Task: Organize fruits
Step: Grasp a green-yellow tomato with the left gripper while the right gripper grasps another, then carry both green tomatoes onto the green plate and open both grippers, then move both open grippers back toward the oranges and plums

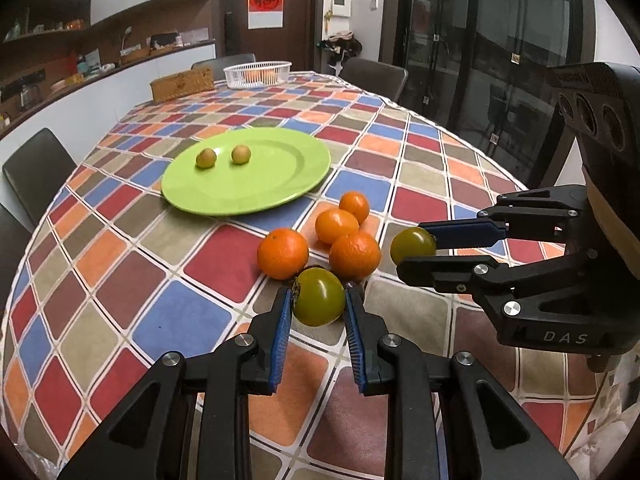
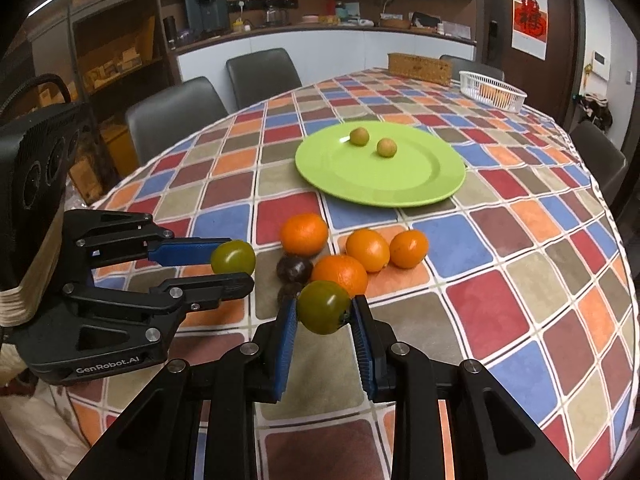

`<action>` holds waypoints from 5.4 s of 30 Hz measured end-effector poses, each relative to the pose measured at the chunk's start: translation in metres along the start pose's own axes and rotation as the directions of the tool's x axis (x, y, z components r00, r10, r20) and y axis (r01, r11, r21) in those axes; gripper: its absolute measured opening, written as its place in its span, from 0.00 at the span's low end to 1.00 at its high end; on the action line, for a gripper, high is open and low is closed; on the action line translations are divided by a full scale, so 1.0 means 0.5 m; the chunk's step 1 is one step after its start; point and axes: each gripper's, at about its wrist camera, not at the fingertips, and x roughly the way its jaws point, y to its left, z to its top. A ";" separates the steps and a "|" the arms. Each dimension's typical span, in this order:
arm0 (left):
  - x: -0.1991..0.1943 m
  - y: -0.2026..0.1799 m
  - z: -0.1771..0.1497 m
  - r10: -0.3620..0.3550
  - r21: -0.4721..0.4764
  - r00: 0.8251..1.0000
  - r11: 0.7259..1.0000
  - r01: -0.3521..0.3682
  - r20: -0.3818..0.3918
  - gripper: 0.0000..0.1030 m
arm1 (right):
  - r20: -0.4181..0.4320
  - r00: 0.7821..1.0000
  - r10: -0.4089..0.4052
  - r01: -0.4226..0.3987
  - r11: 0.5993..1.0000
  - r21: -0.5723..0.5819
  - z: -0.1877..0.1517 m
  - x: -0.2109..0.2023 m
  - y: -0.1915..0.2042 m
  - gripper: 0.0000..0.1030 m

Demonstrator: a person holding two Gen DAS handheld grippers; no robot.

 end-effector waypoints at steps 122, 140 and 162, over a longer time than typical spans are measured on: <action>-0.091 0.015 0.109 0.149 -0.069 0.979 0.988 -0.140 0.138 0.51 | 0.144 0.987 -0.076 0.085 0.995 -0.061 0.144 -0.091 -0.032 0.48; -0.038 -0.059 0.018 0.083 0.025 0.994 0.996 -0.085 0.075 0.48 | 0.034 0.999 -0.012 0.022 0.947 -0.320 0.061 -0.039 -0.023 0.48; 0.061 -0.043 -0.016 0.009 0.014 0.999 1.000 -0.008 -0.045 0.32 | -0.123 0.988 0.095 -0.137 0.908 -0.396 0.028 0.064 -0.028 0.48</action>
